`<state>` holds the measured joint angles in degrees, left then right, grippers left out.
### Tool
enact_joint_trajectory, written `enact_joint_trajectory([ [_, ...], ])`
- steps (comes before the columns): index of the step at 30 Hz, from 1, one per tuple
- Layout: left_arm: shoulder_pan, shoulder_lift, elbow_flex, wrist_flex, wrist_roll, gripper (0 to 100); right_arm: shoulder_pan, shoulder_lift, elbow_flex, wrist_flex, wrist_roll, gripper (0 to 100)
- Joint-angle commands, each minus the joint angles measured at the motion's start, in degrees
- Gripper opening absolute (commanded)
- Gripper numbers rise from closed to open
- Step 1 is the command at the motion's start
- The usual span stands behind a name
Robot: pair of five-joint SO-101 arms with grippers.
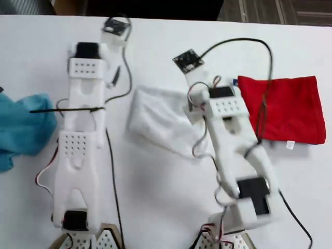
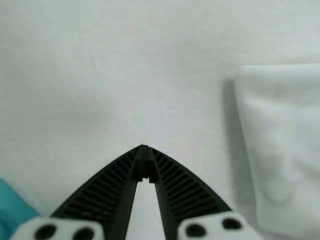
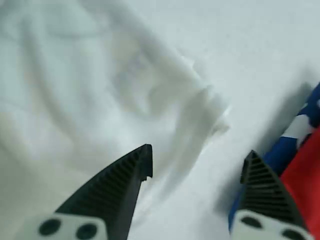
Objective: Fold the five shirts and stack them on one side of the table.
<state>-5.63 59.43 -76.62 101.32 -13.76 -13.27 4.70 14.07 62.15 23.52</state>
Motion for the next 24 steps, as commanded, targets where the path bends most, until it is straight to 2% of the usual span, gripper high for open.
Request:
enact_joint_trajectory([
  [1, -3.25, -1.05, -2.24, 1.05, -1.14, 3, 0.48, 6.73, -10.99, 7.34, -3.43, 29.7],
  [8, -4.31, -0.53, -2.15, 0.97, -0.97, 3, -0.57, 12.79, -17.14, 12.09, -4.66, 29.7],
  [14, -5.80, -0.44, -2.33, 0.88, -1.14, 3, 0.66, 19.21, -17.23, 13.85, -9.23, 29.7],
  [24, -6.42, -0.44, -1.98, 0.88, -1.05, 3, -4.79, 24.84, -20.22, 17.27, -9.05, 29.7],
])
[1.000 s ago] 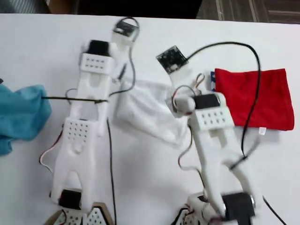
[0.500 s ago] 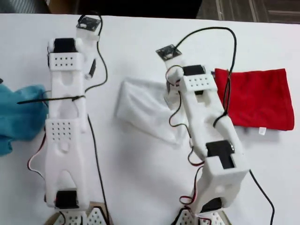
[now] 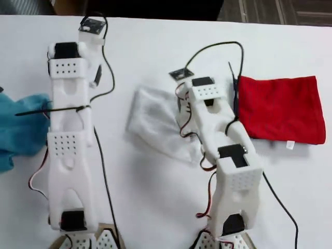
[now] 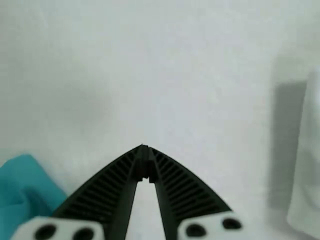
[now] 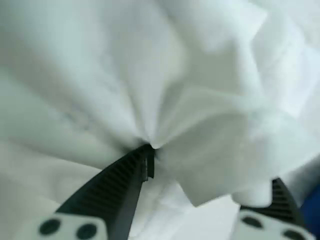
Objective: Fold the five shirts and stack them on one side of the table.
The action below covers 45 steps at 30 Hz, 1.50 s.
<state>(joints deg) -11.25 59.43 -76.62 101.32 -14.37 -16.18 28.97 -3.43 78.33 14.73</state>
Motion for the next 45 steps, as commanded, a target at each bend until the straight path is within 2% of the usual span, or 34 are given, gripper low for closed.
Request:
enact_joint_trajectory([
  [1, -0.88, -0.44, -1.98, 0.88, -0.44, 3, -1.89, 1.45, -4.13, 2.24, -0.44, 29.7],
  [7, -1.14, -0.70, -2.33, 0.88, -0.44, 3, 0.75, 11.74, -15.74, 10.77, -0.18, 27.9],
  [13, -1.23, -0.88, -2.33, 0.97, -0.44, 3, 4.35, 19.21, -26.90, 14.81, -0.09, 0.9],
  [19, -2.64, -0.53, -1.98, 0.97, -0.62, 3, 4.26, 16.57, -32.18, 16.31, 0.09, 2.3],
  [24, -2.81, 1.41, -0.48, 0.97, -3.69, 3, 5.67, 7.25, -33.58, 18.86, 6.68, 2.3],
  [33, -2.99, 4.31, -0.40, 0.97, -3.60, 3, 18.07, -8.31, -33.67, 18.59, 16.97, 2.3],
  [42, -3.69, 4.40, -0.22, 0.97, -3.60, 3, 32.04, -9.89, -34.11, 18.42, 26.90, 2.3],
  [45, -3.69, 4.40, -0.40, 0.97, -3.60, 3, 36.88, -9.71, -33.76, 15.16, 30.77, 2.3],
])
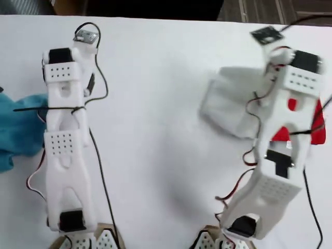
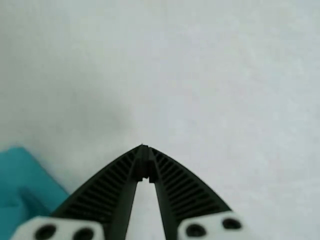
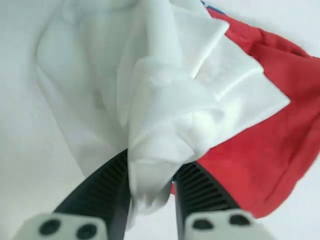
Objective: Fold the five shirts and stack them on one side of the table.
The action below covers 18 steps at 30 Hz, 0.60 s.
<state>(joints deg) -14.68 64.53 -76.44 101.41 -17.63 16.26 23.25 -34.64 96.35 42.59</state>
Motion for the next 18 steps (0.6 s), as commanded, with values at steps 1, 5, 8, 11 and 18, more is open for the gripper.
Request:
enact_joint_trajectory([
  [1, -0.26, -0.70, -0.57, 0.88, -0.35, 3, 6.20, -4.00, -2.55, -4.53, 3.87, 2.3],
  [5, -0.18, -0.79, -0.66, 0.88, -0.35, 3, 11.30, -2.77, -2.64, -10.51, 7.12, 2.3],
  [8, 0.00, -0.79, -0.57, 0.88, -0.26, 3, 13.76, 0.92, -2.90, -13.76, 8.62, 2.3],
  [11, -0.09, -0.88, -0.57, 0.88, -0.26, 3, 15.96, 4.79, -3.25, -17.27, 9.67, 2.3],
  [18, -0.09, -0.97, -0.66, 0.88, -0.26, 3, 19.03, 13.93, -13.10, -19.38, 9.76, 2.3],
])
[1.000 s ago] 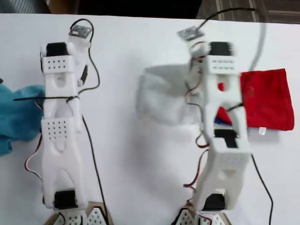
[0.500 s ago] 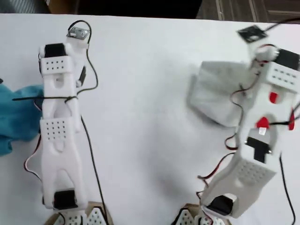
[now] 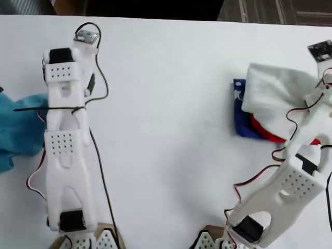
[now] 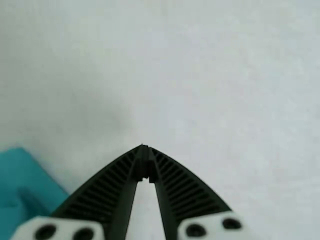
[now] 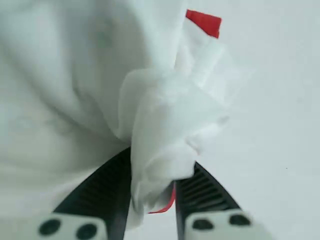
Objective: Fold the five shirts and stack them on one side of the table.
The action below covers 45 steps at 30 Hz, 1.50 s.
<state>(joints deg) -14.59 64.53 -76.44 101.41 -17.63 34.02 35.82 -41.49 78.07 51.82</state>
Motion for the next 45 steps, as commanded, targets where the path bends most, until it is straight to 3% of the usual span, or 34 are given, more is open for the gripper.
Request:
enact_joint_trajectory([
  [1, -0.09, -0.97, -0.66, 0.88, -0.26, 3, 1.36, 2.68, -8.00, -1.10, 0.70, 2.3],
  [9, -0.09, -1.05, -0.66, 0.88, -0.26, 3, 0.31, 7.69, -16.09, 5.49, 0.79, 4.3],
  [15, 0.00, -0.79, -0.66, 0.88, -0.26, 3, -2.51, 7.52, -28.84, 17.63, 0.62, 28.7],
  [20, -0.09, -0.70, -0.66, 0.79, -0.26, 3, -4.35, 7.52, -43.60, 19.91, -11.08, 25.5],
  [23, -0.35, -0.70, -0.66, 0.79, -0.26, 3, -5.85, 7.34, -45.27, 20.26, -14.95, 21.9],
  [28, -0.44, -0.88, -0.66, 0.79, -0.35, 3, -9.19, 3.30, -34.55, 20.35, -15.30, 12.2],
  [39, -0.35, -0.97, -0.66, 0.44, -0.44, 3, -22.64, -21.93, 7.74, 19.74, -15.30, 11.9],
  [45, -1.05, -1.23, -0.66, 0.62, -0.53, 3, -22.81, -29.93, 34.11, 4.70, -15.03, 11.9],
])
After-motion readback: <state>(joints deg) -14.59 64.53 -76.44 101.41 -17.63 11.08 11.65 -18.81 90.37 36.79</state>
